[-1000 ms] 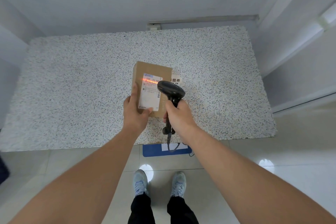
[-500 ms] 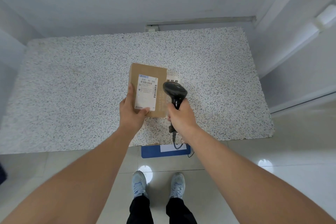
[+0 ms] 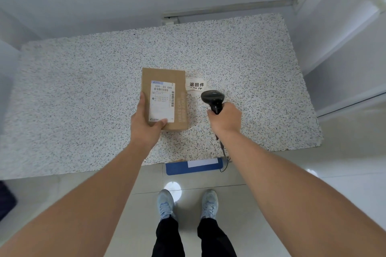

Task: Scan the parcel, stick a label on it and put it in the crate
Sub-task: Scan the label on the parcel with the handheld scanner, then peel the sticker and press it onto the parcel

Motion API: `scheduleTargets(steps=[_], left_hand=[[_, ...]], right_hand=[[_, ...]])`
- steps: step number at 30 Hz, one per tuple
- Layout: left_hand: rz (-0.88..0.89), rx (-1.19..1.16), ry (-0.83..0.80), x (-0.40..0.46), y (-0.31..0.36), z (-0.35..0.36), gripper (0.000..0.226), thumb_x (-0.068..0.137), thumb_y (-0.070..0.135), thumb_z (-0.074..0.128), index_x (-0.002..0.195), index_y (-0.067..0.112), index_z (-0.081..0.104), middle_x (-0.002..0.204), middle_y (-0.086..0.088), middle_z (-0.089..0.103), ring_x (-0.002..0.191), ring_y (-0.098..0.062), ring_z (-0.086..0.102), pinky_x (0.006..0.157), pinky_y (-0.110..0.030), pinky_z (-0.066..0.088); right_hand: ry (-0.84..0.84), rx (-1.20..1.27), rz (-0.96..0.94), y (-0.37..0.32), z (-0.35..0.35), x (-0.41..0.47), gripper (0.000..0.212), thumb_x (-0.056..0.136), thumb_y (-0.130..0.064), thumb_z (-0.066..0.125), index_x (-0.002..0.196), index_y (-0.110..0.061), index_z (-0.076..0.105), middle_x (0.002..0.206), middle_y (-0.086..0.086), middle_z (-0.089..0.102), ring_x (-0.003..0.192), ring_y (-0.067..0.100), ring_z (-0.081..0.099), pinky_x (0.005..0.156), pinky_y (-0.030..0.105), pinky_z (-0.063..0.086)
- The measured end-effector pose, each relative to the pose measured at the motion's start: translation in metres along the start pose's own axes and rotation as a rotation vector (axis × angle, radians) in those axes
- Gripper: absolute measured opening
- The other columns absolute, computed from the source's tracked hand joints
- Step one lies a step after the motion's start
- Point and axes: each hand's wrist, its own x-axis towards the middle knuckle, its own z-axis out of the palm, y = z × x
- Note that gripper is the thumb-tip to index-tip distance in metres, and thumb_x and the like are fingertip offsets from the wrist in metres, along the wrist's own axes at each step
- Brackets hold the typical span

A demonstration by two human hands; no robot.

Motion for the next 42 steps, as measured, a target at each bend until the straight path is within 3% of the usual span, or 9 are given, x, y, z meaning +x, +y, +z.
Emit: scheduleTargets(steps=[4,9,15,25,31,33,35,39,42], left_hand=[[-0.006,0.012,0.003,0.002,0.0,0.0,0.107,0.085,0.002,0.079,0.16,0.046,0.017,0.122,0.035,0.046,0.124,-0.009,0.05,0.097,-0.028,0.046],[-0.046,0.003,-0.004,0.006,-0.003,-0.003,0.107,0.085,0.004,0.079,0.158,0.051,0.017,0.12,0.045,0.04,0.123,-0.006,0.05,0.098,-0.028,0.046],[-0.094,-0.091,-0.003,0.005,-0.008,-0.008,0.11,0.084,0.0,0.079,0.155,0.056,0.017,0.154,0.018,0.045,0.133,-0.024,0.054,0.104,-0.053,0.052],[-0.188,-0.141,-0.045,0.011,-0.018,-0.017,0.108,0.087,0.002,0.077,0.155,0.057,0.014,0.158,0.016,0.039,0.134,-0.025,0.053,0.104,-0.054,0.052],[-0.172,0.04,-0.121,0.016,-0.016,-0.023,0.107,0.091,0.011,0.074,0.162,0.043,0.001,0.164,0.018,0.027,0.143,-0.022,0.042,0.117,-0.048,0.037],[-0.147,0.189,-0.114,0.018,-0.01,-0.025,0.107,0.089,0.019,0.076,0.163,0.036,0.001,0.163,0.006,0.031,0.141,-0.025,0.043,0.114,-0.043,0.039],[-0.097,0.387,-0.075,0.021,-0.002,-0.027,0.104,0.085,0.029,0.077,0.162,0.035,0.008,0.158,-0.011,0.032,0.139,-0.035,0.042,0.113,-0.051,0.041],[0.156,0.677,-0.086,0.034,0.019,-0.028,0.091,0.088,0.042,0.065,0.162,0.027,0.015,0.169,-0.011,0.008,0.153,-0.037,0.015,0.12,-0.059,0.028],[0.353,0.781,-0.175,0.053,0.039,-0.023,0.083,0.093,0.061,0.046,0.161,0.022,0.019,0.171,-0.01,0.004,0.156,-0.034,0.006,0.123,-0.059,0.02]], right_hand=[[0.017,-0.08,0.029,0.008,0.013,0.003,0.031,0.095,-0.029,0.075,0.114,-0.005,0.07,0.109,0.013,0.068,0.087,0.024,0.07,0.075,0.035,0.062],[0.038,-0.104,0.063,0.017,0.022,0.004,0.032,0.094,-0.027,0.076,0.119,-0.007,0.07,0.113,0.011,0.068,0.09,0.022,0.07,0.08,0.036,0.063],[0.02,-0.088,0.108,0.026,0.024,0.006,0.036,0.093,-0.03,0.077,0.119,-0.007,0.069,0.113,0.012,0.068,0.091,0.024,0.071,0.081,0.038,0.062],[-0.015,-0.091,0.101,0.029,0.024,0.006,0.035,0.088,-0.034,0.082,0.107,-0.007,0.074,0.102,0.011,0.072,0.084,0.022,0.071,0.073,0.035,0.06],[-0.052,-0.076,0.134,0.026,0.019,0.004,0.045,0.079,-0.051,0.085,0.091,-0.01,0.071,0.096,0.008,0.071,0.068,0.013,0.062,0.054,0.025,0.042],[0.013,-0.127,0.13,0.019,0.018,0.001,0.066,0.08,-0.069,0.074,0.104,-0.008,0.066,0.112,0.01,0.06,0.083,0.021,0.063,0.062,0.031,0.049],[0.104,-0.191,0.107,0.009,0.017,0.001,0.076,0.086,-0.075,0.058,0.122,-0.008,0.059,0.122,0.01,0.051,0.098,0.026,0.059,0.067,0.036,0.051],[0.268,-0.22,0.022,-0.013,0.016,0.009,0.058,0.099,-0.058,0.052,0.136,-0.014,0.058,0.131,0.01,0.053,0.105,0.024,0.058,0.081,0.04,0.056],[0.336,-0.204,-0.049,-0.03,0.019,0.018,0.037,0.102,-0.044,0.059,0.13,-0.021,0.066,0.126,0.004,0.06,0.102,0.019,0.059,0.082,0.031,0.046]])
